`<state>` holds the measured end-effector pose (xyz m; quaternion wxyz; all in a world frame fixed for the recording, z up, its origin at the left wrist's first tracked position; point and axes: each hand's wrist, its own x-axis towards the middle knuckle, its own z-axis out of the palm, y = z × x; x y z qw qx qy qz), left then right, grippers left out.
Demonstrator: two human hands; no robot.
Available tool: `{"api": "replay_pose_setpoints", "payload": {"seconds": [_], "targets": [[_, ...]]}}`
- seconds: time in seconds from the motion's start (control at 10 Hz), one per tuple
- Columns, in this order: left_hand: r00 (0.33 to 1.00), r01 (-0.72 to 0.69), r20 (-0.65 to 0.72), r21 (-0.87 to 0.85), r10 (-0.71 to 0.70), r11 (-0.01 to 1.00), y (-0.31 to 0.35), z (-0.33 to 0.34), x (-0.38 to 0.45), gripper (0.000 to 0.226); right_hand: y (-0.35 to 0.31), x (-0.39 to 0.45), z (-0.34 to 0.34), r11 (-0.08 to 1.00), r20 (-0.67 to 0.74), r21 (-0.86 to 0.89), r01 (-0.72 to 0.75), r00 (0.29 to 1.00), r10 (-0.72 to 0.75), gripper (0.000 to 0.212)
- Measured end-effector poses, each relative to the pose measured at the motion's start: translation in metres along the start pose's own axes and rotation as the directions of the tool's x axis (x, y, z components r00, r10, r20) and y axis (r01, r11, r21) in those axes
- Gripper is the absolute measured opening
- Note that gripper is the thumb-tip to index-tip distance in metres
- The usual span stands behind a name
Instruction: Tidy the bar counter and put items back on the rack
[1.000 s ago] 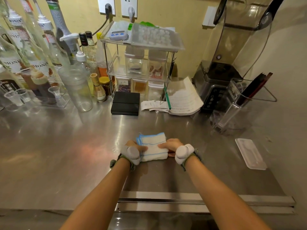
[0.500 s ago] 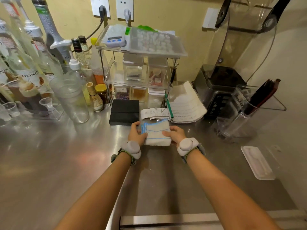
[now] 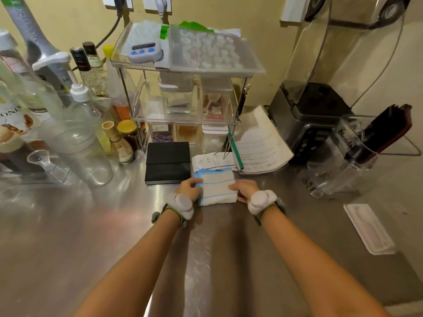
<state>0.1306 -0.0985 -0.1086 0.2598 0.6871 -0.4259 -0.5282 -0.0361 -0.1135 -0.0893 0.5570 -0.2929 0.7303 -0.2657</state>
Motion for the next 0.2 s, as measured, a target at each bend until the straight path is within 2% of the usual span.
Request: {"api": "replay_pose_setpoints", "payload": {"seconds": [0.1,0.2], "targets": [[0.998,-0.04,-0.055,0.052,0.043,0.998,0.004,-0.002,0.003,0.033,-0.001,-0.004,-0.004,0.998,0.004,0.054,0.019,1.0,-0.019,0.042],[0.981,-0.075,-0.171,0.083,0.089,0.994,0.018,-0.006,-0.006,0.033,-0.008,-0.01,-0.01,0.997,-0.047,0.022,0.078,0.996,-0.077,0.036]]}}
